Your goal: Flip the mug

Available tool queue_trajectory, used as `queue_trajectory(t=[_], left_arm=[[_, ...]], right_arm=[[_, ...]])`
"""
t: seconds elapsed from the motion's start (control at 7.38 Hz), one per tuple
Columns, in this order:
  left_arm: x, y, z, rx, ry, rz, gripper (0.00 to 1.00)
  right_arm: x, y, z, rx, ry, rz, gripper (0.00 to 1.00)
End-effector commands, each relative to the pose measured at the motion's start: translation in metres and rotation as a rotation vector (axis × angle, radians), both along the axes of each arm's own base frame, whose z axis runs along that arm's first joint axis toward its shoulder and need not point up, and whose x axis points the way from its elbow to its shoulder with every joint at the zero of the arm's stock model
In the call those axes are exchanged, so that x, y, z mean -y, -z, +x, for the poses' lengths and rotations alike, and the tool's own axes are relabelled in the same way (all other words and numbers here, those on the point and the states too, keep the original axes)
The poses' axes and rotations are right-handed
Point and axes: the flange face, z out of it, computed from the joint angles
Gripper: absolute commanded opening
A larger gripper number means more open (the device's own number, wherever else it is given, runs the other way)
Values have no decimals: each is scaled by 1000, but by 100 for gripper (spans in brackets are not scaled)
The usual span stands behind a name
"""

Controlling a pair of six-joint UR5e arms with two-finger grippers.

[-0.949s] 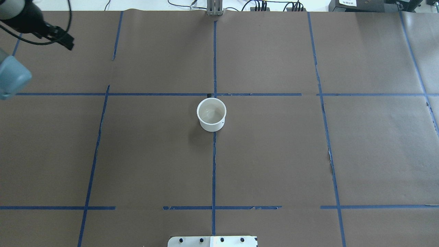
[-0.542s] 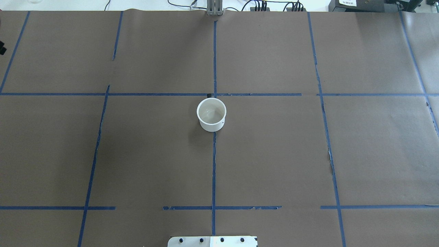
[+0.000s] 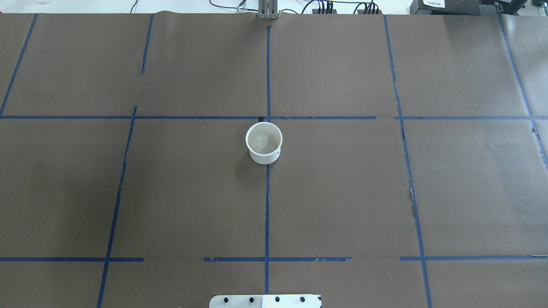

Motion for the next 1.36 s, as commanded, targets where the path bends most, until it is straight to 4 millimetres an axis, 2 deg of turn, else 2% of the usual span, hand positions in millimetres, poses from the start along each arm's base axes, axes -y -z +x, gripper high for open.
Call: queue_trajectory(t=[0.0,0.14,0.41,0.54,0.81,1.22], left_arm=[[-8,-32,-21,-36,-21,-24,100],[-18,-42,-24,-36,-15,-41,100],[-23,-45,-24,-36,-12,-52,100],[-24,-42,-24,-37,-12,-69,100],[-26,-8,-24,-39,-1,-87,100],[-28,-14,-24,-39,-2,-99,100]], right_arm=[[0,0,0,0,0,0,100],[0,0,0,0,0,0,100],[0,0,0,0,0,0,100],[-1,-1,0,0,0,-1,100],[0,0,0,0,0,0,100],[0,0,0,0,0,0,100]])
